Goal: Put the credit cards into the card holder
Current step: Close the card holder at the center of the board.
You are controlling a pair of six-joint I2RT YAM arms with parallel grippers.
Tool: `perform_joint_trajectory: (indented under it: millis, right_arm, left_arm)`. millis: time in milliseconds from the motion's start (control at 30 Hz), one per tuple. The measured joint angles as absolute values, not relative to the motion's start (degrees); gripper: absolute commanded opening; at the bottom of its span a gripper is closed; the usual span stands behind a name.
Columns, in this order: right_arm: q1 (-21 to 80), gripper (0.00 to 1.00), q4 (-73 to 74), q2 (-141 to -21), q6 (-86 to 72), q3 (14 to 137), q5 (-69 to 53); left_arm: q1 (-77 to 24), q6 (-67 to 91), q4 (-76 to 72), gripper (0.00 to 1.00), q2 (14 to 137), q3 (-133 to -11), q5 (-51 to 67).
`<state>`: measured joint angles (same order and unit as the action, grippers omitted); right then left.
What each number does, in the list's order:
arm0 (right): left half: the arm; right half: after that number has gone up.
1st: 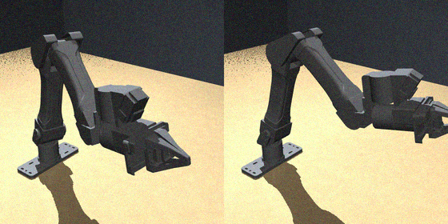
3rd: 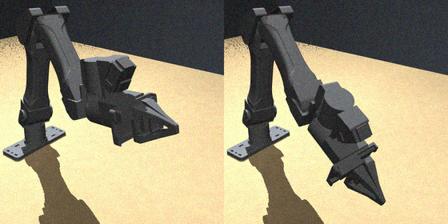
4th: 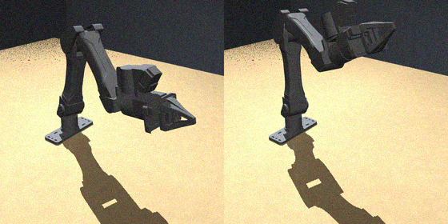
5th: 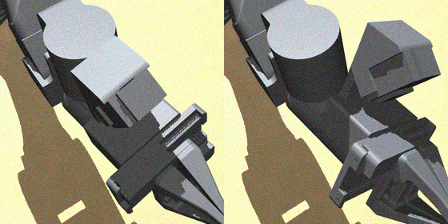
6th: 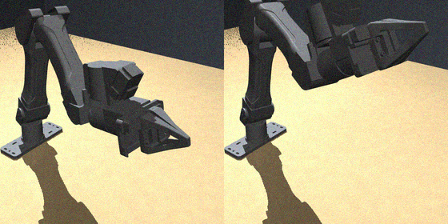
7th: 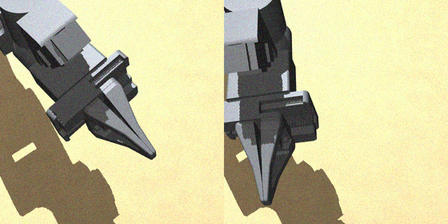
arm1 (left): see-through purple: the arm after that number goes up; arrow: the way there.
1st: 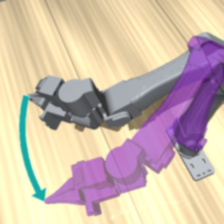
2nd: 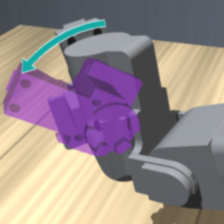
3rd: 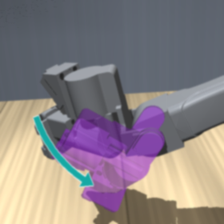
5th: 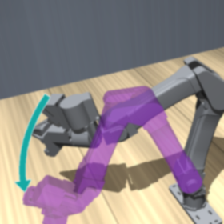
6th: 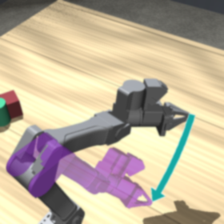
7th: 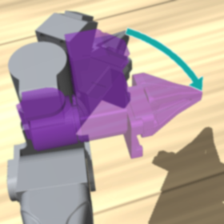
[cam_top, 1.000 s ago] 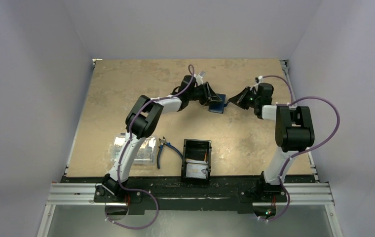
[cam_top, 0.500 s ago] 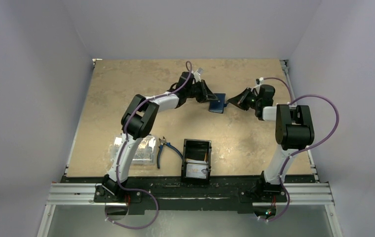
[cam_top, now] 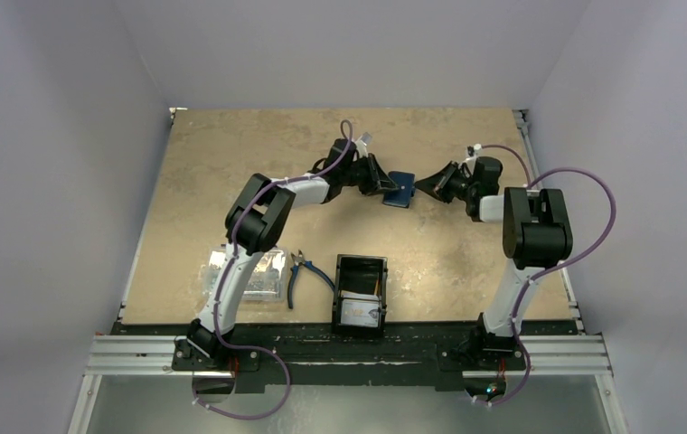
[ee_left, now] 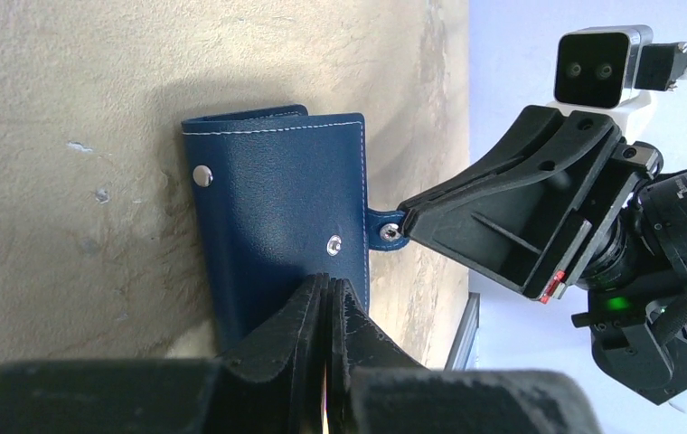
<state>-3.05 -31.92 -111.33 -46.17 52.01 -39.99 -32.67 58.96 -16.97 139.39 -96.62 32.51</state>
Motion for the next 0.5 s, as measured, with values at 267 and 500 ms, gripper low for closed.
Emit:
perform_joint_trajectory:
  millis: [267, 500]
  right_arm:
    - [-3.07, 0.0, -37.15, -114.34, -51.44, 52.03, -41.63]
    - [-3.05, 0.0, -39.66, -116.22, -54.7, 52.4, -42.68]
  left_arm:
    - [-32.77, 58.74, -14.76, 0.0, 139.39, -97.54, 31.53]
    - [-32.82, 58.24, -13.67, 0.0, 139.39, -98.1, 31.31]
